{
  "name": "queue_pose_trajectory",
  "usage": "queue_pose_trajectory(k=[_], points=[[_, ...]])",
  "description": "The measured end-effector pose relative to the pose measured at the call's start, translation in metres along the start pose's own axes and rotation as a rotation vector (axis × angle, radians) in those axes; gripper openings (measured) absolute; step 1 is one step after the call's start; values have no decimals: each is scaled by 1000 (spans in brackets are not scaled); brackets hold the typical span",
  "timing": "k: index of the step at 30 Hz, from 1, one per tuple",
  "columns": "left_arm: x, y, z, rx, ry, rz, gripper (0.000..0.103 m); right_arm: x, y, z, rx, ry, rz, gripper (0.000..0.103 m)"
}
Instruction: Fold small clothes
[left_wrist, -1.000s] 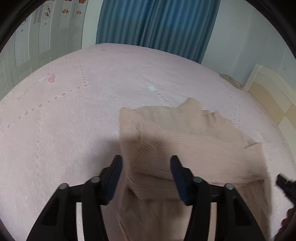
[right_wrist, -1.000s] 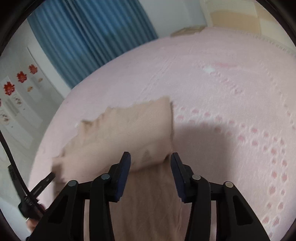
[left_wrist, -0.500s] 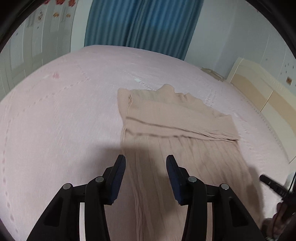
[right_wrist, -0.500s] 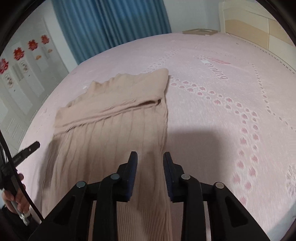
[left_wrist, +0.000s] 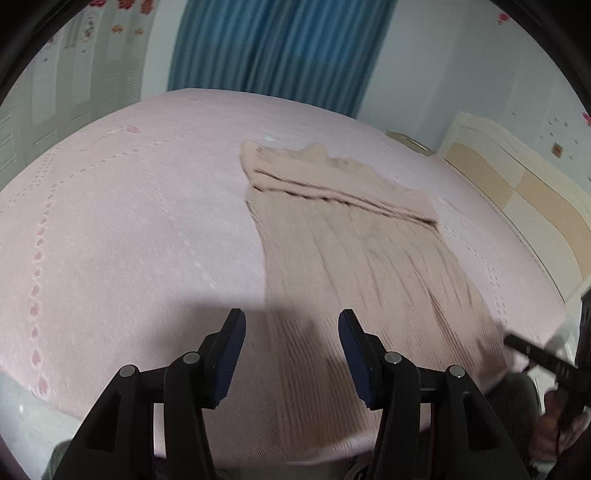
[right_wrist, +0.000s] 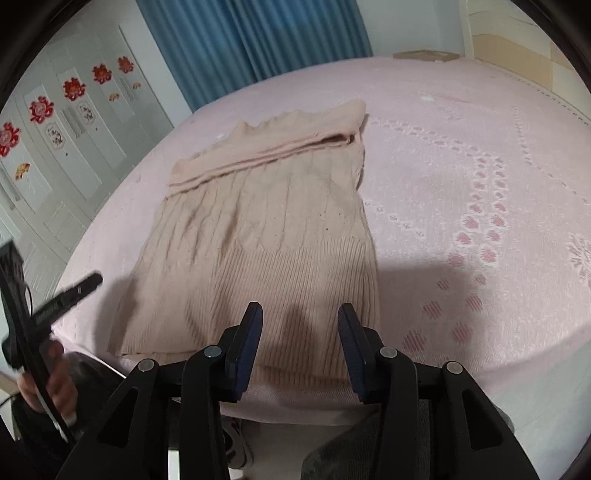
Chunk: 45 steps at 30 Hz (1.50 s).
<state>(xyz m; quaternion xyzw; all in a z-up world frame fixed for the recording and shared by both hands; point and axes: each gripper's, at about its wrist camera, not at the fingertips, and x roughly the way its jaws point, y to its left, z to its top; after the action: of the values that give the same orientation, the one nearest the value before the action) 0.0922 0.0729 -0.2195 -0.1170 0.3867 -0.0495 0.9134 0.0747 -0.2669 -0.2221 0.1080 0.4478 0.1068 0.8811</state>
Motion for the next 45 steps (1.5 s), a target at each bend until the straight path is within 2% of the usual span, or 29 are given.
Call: queue_pose_trajectory(k=[3,7,10,16,18,20,23,25,31,33,34,37,39,40,42,45], points=[[1,-7,-12,51,20,26,50,-2,-2,-1,18,-16,-41,42],[1,-5,-16,12,43,-11,50,-5,-10,-1,49,-20,-74,42],[-1,-4,-16,0,15,-2,53,-8,-15,3,73,-9,-64,42],[17,6,-19,-52,81,38,53,12,-16,1,47,30,-73,42],[21,11,-19,-77,98,22,53,28,-18,1,53,89,-76,42],[25,14,-20,-103,110,11,51,31,-19,2,68,90,-65,41],[28,10,-22,-81,104,13,51,33,-20,2,60,81,-55,41],[32,3,-23,-53,106,20,51,35,-19,3,53,79,-78,41],[41,-19,-24,29,99,66,31,44,-11,5,11,86,-126,41],[42,-25,-25,70,97,74,11,46,-3,4,-31,88,-153,41],[41,-27,-25,75,94,75,11,47,1,4,-56,88,-170,38],[39,-24,-24,68,86,74,10,45,10,1,-110,65,-171,11],[33,-16,-22,44,74,83,10,34,5,1,-86,13,-143,9],[30,-9,-22,14,71,77,10,24,-2,3,-49,-28,-114,4],[26,6,-21,-49,71,60,9,7,-20,4,37,-98,-93,4],[25,17,-19,-88,69,41,8,6,-49,4,176,-61,-30,4]])
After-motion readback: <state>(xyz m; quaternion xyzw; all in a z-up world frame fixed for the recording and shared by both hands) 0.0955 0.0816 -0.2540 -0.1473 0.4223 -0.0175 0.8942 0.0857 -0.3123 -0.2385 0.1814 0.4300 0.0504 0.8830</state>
